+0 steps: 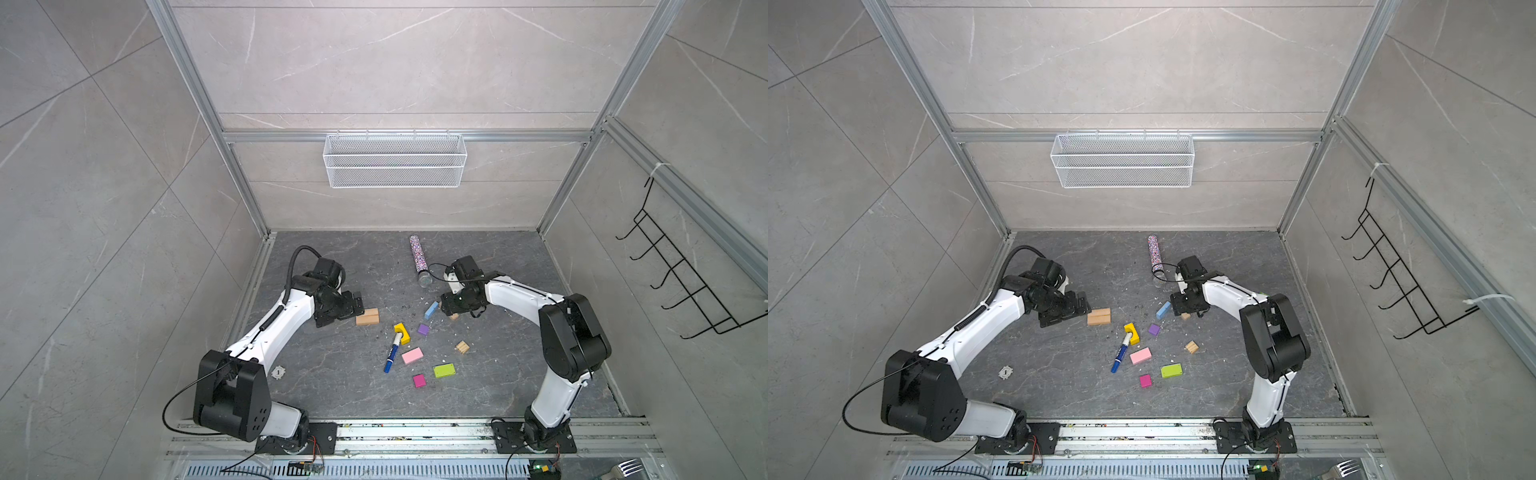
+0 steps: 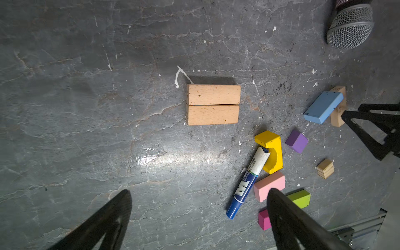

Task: Build the wood block tower
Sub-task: 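Lift the left gripper away while the right gripper moves over the bar numbered 31, then grasp the wooden bar numbered 31 with the right gripper and lift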

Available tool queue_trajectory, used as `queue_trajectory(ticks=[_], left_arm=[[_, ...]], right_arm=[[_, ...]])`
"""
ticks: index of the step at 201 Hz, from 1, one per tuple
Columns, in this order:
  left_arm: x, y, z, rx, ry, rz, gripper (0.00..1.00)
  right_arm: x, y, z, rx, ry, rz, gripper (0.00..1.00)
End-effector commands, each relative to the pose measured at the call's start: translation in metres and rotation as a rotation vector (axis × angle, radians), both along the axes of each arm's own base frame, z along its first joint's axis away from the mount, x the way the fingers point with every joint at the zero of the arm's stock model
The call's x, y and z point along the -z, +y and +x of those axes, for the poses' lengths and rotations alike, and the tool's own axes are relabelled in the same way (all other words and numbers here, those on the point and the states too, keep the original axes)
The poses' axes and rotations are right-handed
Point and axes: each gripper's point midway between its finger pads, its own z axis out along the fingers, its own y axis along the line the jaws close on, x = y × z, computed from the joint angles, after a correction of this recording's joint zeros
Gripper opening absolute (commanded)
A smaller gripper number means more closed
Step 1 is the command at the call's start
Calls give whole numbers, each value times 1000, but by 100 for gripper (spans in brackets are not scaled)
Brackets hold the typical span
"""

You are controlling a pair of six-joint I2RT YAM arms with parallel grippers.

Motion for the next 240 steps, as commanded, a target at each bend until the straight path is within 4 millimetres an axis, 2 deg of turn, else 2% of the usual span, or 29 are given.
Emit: queue_trajectory(ticks=[1,18,47,107,139,187,240], left_arm=[[-8,7,-10,11,0,-30,99],[-8,13,-11,1,4,-34,99],[-10,19,-12,-14,1,-40,99],[-17,21,-8,-13,-22,-41,99],[-18,23,-9,-18,-26,-39,99],[-24,26,-9,-13,-27,-36,98],[-30,40,-9,-31,-19,-28,99]], right_arm=[[5,2,7,-15,1,-8,48],[11,4,6,-19,23,-11,40],[13,5,8,-17,32,-15,32],[29,0,-6,10,114,-49,28],[31,-3,-8,22,122,-74,16],[10,-19,-1,64,50,-146,0],[-31,-28,5,69,-31,-180,0]])
